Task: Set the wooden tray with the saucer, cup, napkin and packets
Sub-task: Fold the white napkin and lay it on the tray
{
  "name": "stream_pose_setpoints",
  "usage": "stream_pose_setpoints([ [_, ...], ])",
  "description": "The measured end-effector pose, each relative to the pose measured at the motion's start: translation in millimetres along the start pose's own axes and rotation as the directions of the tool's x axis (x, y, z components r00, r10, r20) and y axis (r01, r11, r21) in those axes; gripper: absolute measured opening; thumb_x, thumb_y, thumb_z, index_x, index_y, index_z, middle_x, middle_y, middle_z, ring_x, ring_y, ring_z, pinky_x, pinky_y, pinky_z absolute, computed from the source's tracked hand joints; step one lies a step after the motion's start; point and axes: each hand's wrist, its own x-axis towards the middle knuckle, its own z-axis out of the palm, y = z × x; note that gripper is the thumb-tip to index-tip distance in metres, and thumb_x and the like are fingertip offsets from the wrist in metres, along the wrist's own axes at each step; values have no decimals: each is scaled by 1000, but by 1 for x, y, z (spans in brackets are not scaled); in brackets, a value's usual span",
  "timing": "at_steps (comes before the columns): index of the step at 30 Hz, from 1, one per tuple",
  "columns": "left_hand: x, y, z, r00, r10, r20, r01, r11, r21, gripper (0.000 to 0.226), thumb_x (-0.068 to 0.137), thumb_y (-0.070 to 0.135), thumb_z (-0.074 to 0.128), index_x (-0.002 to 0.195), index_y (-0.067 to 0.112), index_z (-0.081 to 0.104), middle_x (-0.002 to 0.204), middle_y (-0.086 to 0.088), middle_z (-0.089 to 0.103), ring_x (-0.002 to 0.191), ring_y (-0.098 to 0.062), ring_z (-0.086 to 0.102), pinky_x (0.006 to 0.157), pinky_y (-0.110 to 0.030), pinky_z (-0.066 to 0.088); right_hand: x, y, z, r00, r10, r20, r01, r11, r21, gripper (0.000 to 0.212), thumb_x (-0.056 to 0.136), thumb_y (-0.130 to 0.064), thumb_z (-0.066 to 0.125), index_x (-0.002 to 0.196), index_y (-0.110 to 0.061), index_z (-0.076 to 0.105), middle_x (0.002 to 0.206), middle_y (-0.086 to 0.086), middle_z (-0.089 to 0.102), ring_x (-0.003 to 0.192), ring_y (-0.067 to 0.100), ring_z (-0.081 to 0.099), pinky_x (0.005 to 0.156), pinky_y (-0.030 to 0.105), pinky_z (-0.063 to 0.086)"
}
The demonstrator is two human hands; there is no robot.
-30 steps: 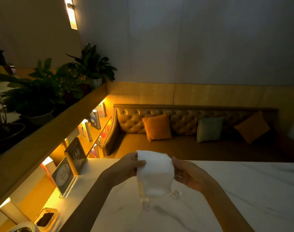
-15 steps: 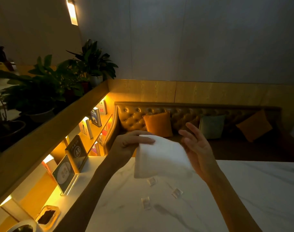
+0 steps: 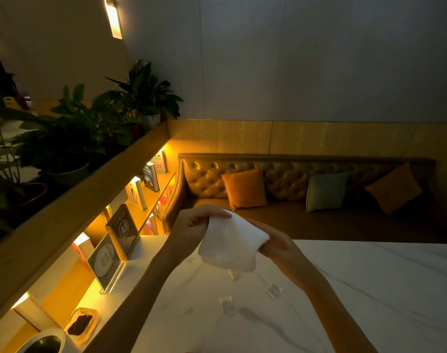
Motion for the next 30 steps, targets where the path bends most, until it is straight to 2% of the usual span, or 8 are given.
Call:
stream_pose_setpoints([
  [2,1,6,-3,1000,2,-2,-2,998,-55,34,91,-6,51,86,17,75,93,23,73,95,2,67,86,-14,53,1,-15,-3,997,-56,-45,54,998,-33,39,93,-18,56,123,-42,60,125,-16,64,119,5,58,87,12,50],
  [4,0,14,-4,998,58,1,-58,996,-71,36,93,-11,47,109,16,65,112,3,68,108,-17,63,90,-32,56,2,-23,-9,994,-105,-21,104,994,-31,44,93,-6,52,126,-34,60,126,-7,64,122,16,57,89,22,53],
  [6,4,16,-6,999,51,-15,-53,992,-113,39,93,-12,45,114,16,62,117,-8,62,110,-28,60,88,-39,56,4,-38,-13,990,-141,25,142,989,-44,51,91,11,47,129,-23,56,126,-3,64,122,22,57,88,29,55],
  [11,11,32,-7,997,74,24,-69,983,-168,43,95,-9,43,109,25,65,115,6,64,105,-16,63,84,-37,58,7,-79,-21,982,-185,38,188,979,-83,40,88,0,53,126,-13,57,117,13,65,107,30,64,82,38,60],
  [16,27,70,-21,959,278,-56,-283,929,-239,39,92,-10,48,111,20,65,110,7,73,108,-17,66,79,-27,59,-1,-141,-33,932,-354,-77,342,930,-137,33,86,-12,54,107,-30,71,107,-12,66,95,11,64,73,25,59],
  [20,38,106,-28,919,389,-65,-391,876,-282,50,91,-11,48,97,32,72,107,11,73,106,-17,65,77,-22,55,-3,-180,-39,886,-457,-77,444,885,-140,31,86,-17,61,104,-40,70,109,-12,69,98,11,66,70,23,59],
  [24,49,126,-37,883,470,-19,-460,856,-237,67,90,-17,43,85,42,73,104,21,72,106,-12,65,83,-23,54,5,-199,-42,880,-458,-130,416,872,-257,39,89,-6,57,89,-41,74,98,-14,70,89,10,68,63,17,56],
  [30,57,122,-37,877,480,-32,-480,867,-131,35,90,-16,47,94,16,60,108,1,67,104,-19,65,83,-33,57,12,-203,-43,876,-465,-129,427,871,-243,46,89,1,54,75,-38,73,97,-14,68,95,15,66,64,20,57],
])
